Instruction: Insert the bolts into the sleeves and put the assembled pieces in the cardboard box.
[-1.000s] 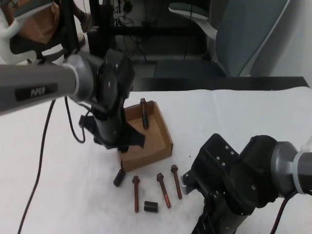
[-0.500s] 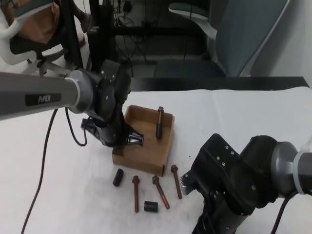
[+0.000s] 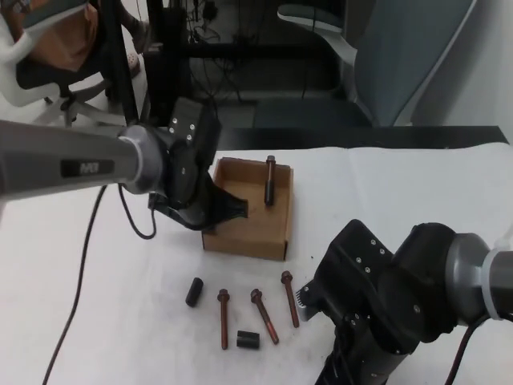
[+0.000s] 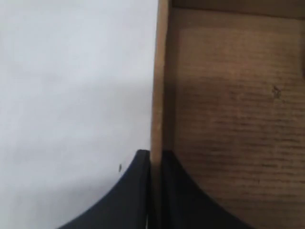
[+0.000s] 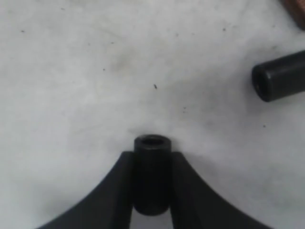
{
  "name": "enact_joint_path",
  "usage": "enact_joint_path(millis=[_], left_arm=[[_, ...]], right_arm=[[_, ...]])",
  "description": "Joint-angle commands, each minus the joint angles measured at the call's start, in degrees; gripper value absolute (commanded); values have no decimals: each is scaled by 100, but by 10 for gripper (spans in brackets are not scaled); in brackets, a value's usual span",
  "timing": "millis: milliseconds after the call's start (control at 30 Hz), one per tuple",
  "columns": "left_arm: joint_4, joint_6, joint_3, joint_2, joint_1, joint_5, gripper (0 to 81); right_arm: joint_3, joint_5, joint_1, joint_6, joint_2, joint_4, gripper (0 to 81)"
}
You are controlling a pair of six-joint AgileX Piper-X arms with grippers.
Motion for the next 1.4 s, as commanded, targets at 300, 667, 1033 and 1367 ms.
enact_joint_path(millis=[300, 667, 1033, 1367], left_arm=[[-327, -925, -40, 401, -231, -92, 13], [191, -282, -40, -445, -199, 68, 700], [2321, 58, 164, -1821, -397, 106, 700], [1352, -1094, 1303, -1897, -1103, 34, 700]], right_arm=[[13, -258, -16, -75, 22, -246, 6], [13, -338, -16, -75, 22, -246, 6], [13, -302, -16, -75, -6, -246, 6], [13, -161, -16, -75, -701, -92, 6]])
